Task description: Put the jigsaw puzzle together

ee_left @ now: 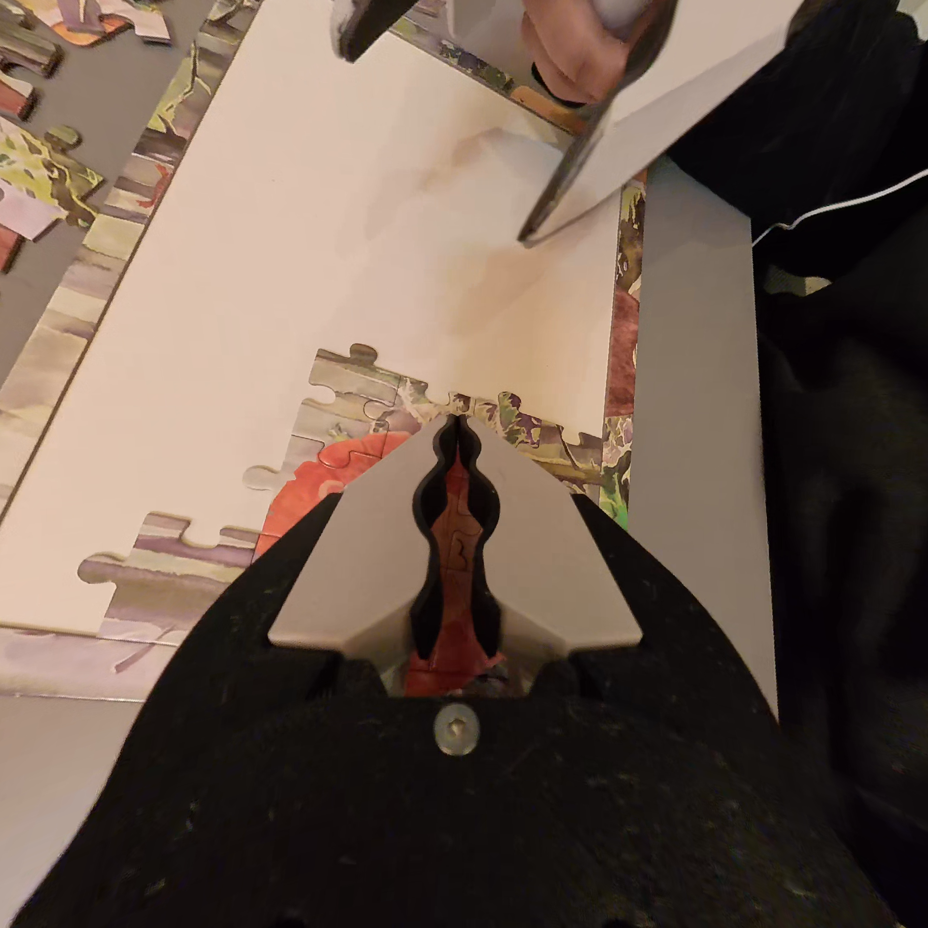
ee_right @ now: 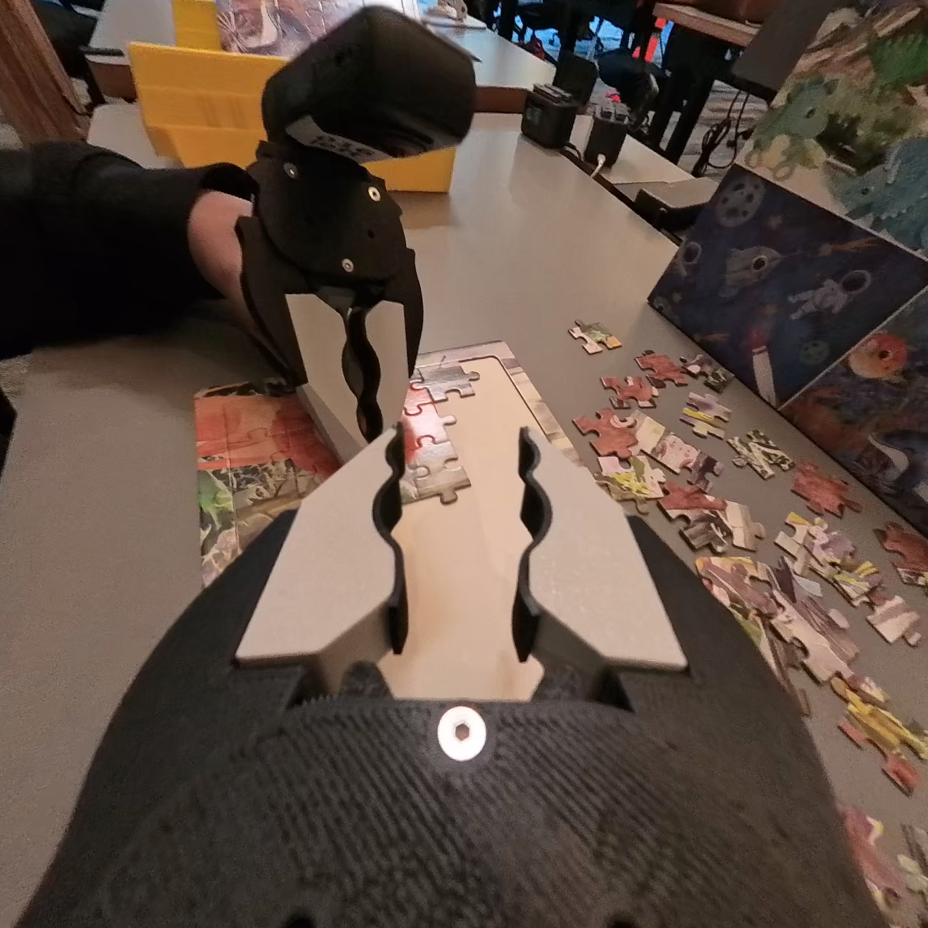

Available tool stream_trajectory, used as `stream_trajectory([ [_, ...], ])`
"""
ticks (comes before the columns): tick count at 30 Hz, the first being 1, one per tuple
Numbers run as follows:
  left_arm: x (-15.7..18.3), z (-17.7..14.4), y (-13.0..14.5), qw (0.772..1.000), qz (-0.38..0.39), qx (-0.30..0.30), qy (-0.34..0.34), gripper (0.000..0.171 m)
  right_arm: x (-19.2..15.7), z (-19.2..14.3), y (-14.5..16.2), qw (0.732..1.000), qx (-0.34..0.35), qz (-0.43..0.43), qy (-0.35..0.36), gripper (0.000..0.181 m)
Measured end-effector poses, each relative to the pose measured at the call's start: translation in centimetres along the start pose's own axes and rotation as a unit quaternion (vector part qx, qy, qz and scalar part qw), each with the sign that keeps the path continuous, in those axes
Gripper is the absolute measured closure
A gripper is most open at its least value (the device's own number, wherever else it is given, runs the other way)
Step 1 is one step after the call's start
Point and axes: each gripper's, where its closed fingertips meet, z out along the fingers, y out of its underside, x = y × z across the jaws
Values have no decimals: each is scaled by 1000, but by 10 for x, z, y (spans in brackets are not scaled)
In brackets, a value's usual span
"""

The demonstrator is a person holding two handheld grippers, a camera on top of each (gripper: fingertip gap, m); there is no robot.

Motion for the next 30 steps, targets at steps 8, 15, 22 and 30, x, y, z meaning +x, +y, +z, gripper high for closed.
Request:
stream_trajectory([
  [8,0,0,0,1000,0,0,2,171,-3,-4,4,1000,4,14,-15,134],
  [15,0,0,0,1000,1,0,-1,171,13,-11,15,993,6,115,-20,129],
  [22,0,0,-1,1000,2,2,-3,171,16,-12,18,998,-13,61,9,129],
  [30,27,-6,6,997,42,4,64,171,-48,-5,23,990,-37,-31,-135,138],
])
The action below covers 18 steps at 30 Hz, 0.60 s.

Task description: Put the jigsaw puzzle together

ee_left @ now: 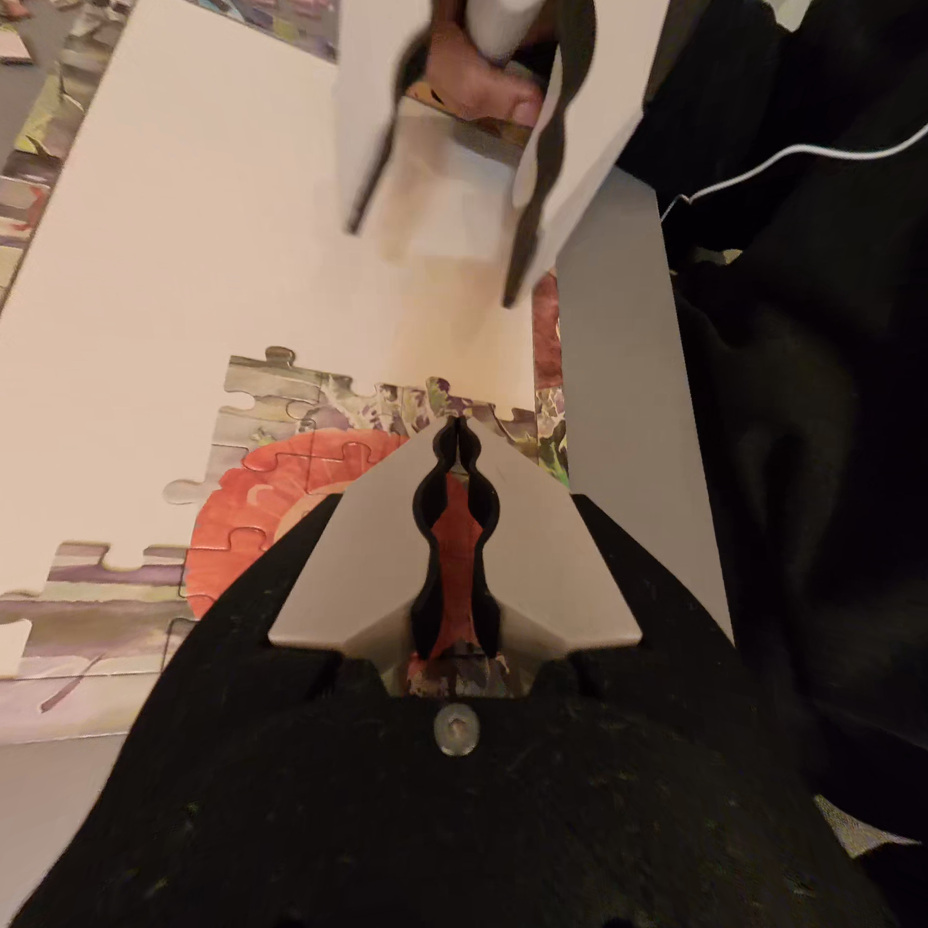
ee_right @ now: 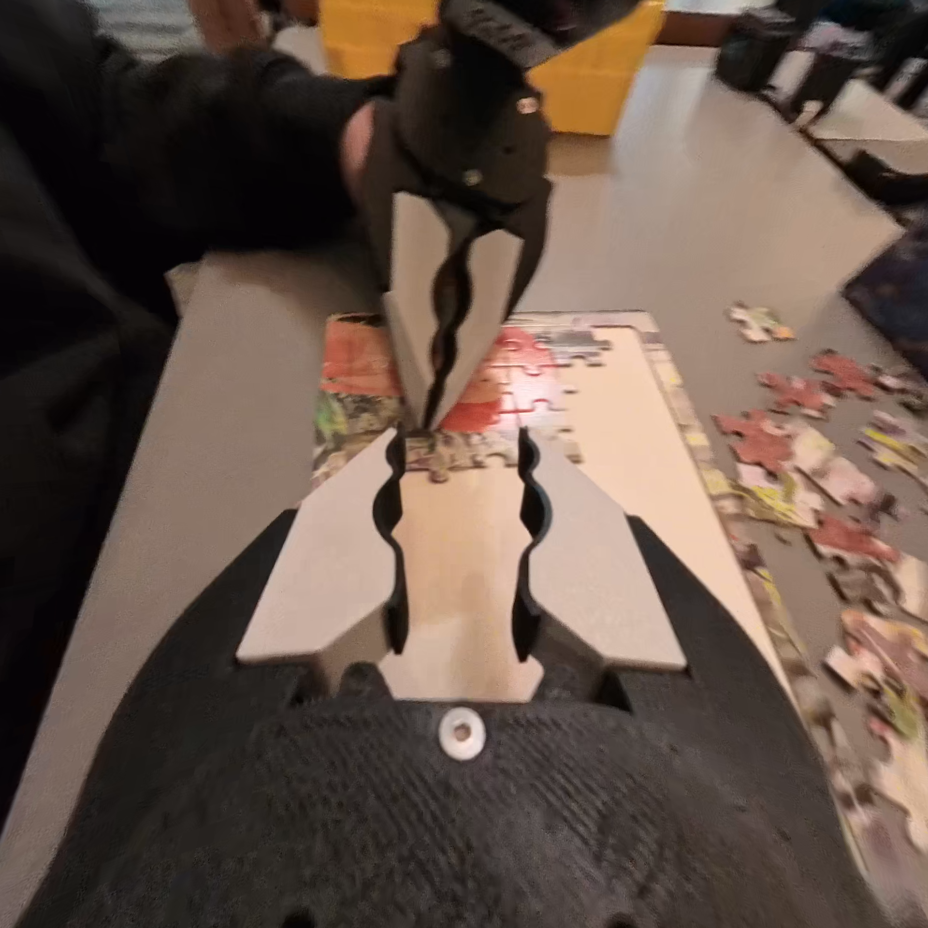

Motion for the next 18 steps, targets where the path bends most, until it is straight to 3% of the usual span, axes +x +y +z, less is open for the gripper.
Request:
stream_trajectory([
  [3,0,-3,3,1000,-2,-1,4,171,-24,6,7,998,-20,-16,-61,144],
  [8,-2,-1,8,1000,-6,-15,0,171,-41,15,29,990,-85,17,-116,136],
  [18,-3,0,10,1000,-13,-20,-2,171,-33,24,40,990,-112,-50,-75,134],
])
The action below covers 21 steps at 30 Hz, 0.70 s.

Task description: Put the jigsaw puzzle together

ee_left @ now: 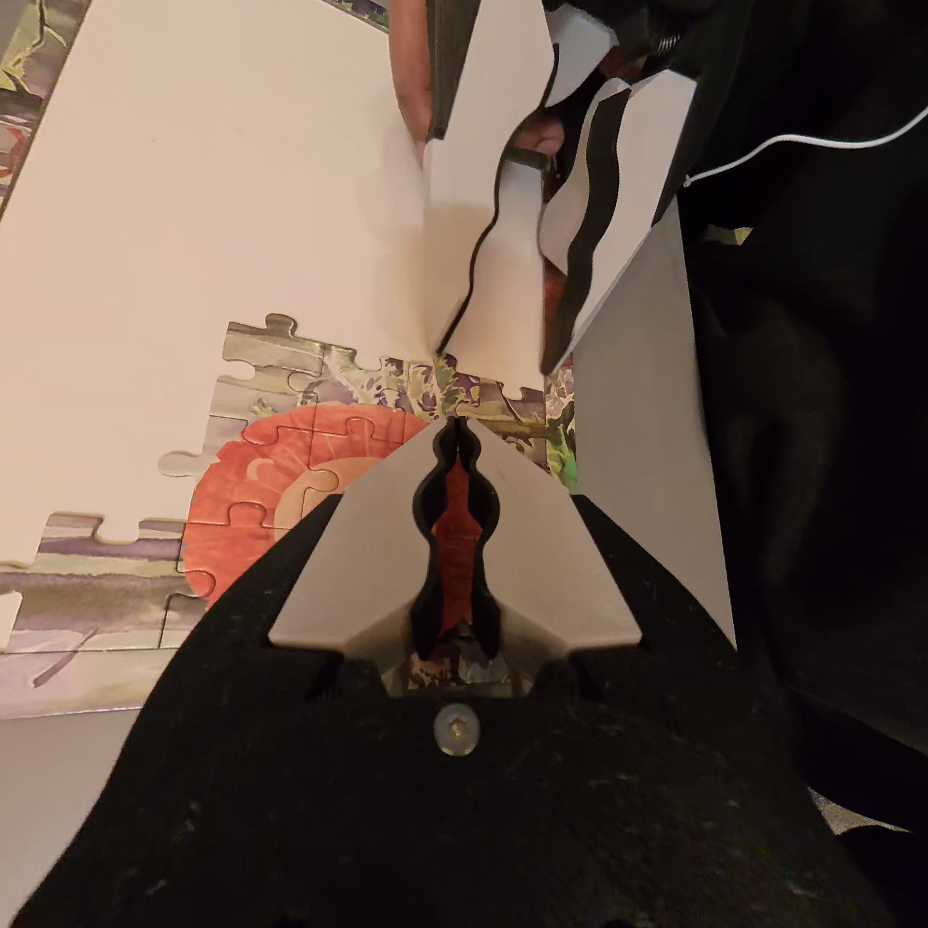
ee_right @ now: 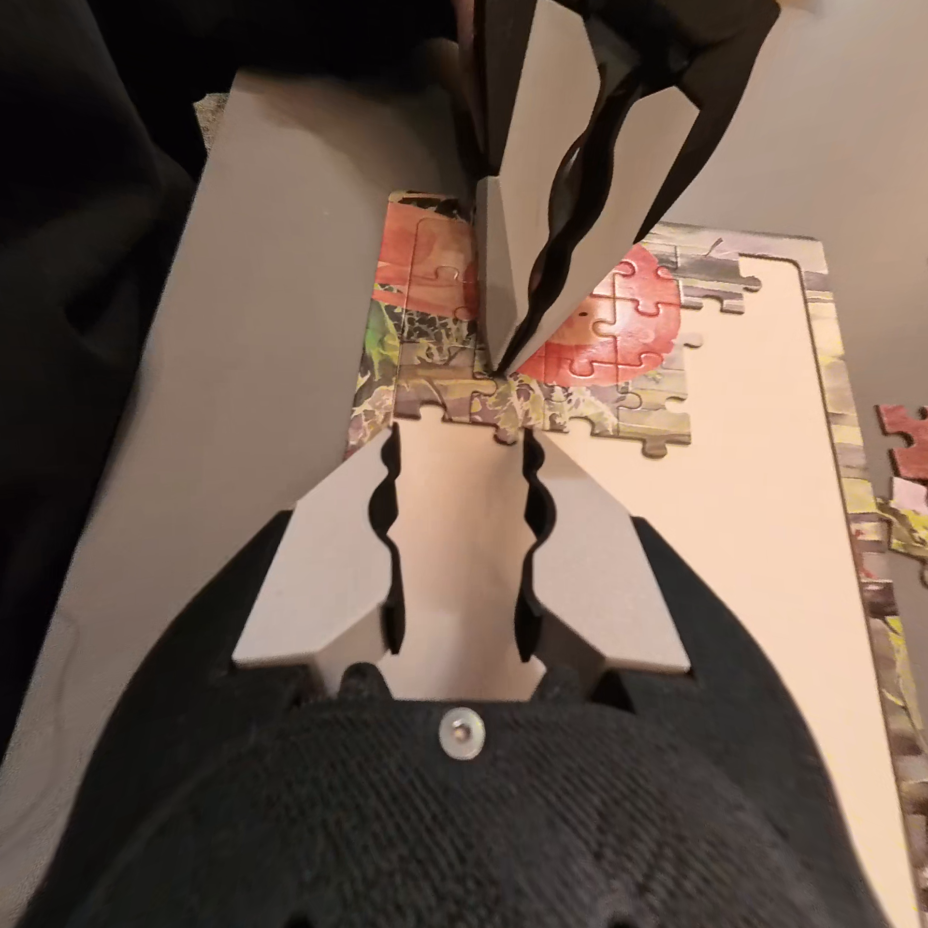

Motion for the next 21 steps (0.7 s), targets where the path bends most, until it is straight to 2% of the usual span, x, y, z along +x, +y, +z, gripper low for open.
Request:
stream_trajectory([
  [7,0,0,0,1000,-2,1,-1,171,7,1,-5,998,7,-51,43,133],
  [15,0,0,0,1000,-5,1,-2,171,10,2,-6,997,12,-53,56,130],
  [21,0,0,0,1000,-5,1,-3,171,13,3,-9,995,17,-66,74,134],
])
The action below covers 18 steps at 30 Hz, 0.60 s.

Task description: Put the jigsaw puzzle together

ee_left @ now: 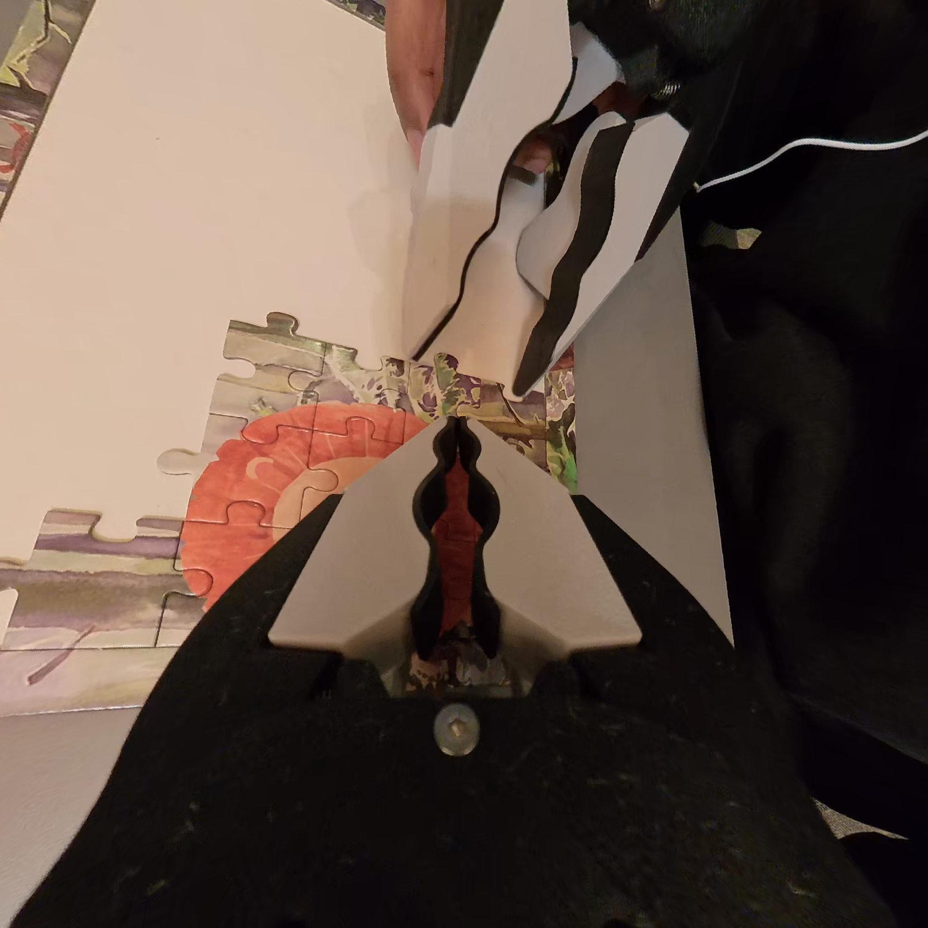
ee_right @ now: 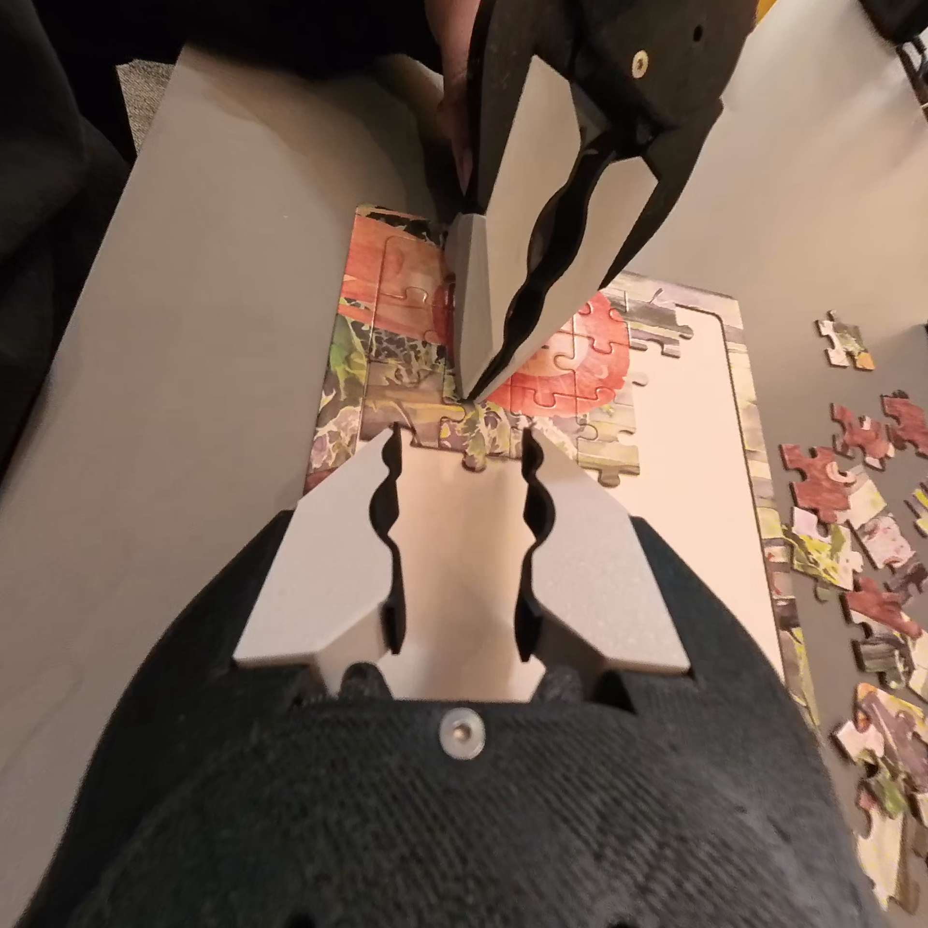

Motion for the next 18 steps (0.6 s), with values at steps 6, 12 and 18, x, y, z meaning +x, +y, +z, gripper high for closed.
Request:
stream_trajectory([
  [6,0,0,0,1000,-2,0,2,171,1,-2,2,1000,-1,12,-3,129],
  [12,0,0,0,1000,-2,0,3,171,2,-4,7,1000,-6,23,-7,129],
  [18,0,0,0,1000,-3,1,3,171,5,-3,5,1000,-7,24,2,131],
])
